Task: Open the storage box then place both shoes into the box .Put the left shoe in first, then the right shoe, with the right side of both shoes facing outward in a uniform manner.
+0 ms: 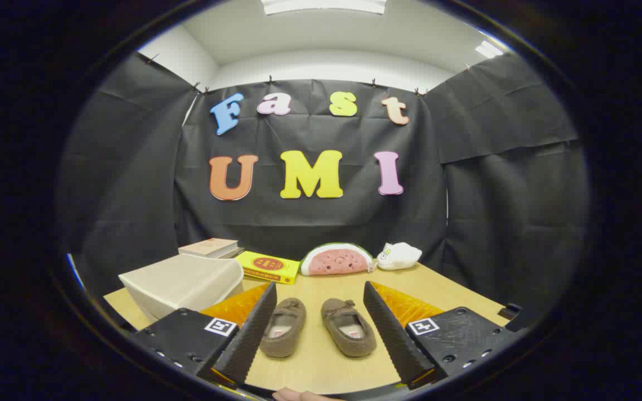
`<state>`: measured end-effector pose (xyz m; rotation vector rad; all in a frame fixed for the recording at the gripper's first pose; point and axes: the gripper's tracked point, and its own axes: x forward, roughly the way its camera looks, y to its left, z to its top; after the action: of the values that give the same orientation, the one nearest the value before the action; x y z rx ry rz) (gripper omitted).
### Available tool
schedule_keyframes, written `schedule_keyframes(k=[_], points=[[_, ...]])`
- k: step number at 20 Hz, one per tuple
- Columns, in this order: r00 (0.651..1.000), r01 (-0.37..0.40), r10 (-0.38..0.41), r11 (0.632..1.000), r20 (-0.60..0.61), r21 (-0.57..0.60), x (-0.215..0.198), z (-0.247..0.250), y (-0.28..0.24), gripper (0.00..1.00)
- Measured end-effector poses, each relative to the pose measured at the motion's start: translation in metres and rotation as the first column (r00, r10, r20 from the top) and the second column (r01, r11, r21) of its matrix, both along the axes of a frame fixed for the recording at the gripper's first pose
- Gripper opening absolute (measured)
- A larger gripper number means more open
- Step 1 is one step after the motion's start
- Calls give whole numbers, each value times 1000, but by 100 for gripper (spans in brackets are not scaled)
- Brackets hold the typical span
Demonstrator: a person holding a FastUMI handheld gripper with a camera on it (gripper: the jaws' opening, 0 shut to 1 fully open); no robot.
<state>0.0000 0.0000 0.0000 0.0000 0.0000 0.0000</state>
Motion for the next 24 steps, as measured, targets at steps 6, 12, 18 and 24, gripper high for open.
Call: schedule_keyframes(k=[6,12,18,24], points=[[1000,5,-5,1000,-6,-5,-3,-4,-2,96],[1000,15,-15,1000,-13,6,-1,-7,-10,96],[1000,5,-4,999,-26,39,9,-10,-4,95],[986,-116,129,986,-105,120,48,-22,38,96]])
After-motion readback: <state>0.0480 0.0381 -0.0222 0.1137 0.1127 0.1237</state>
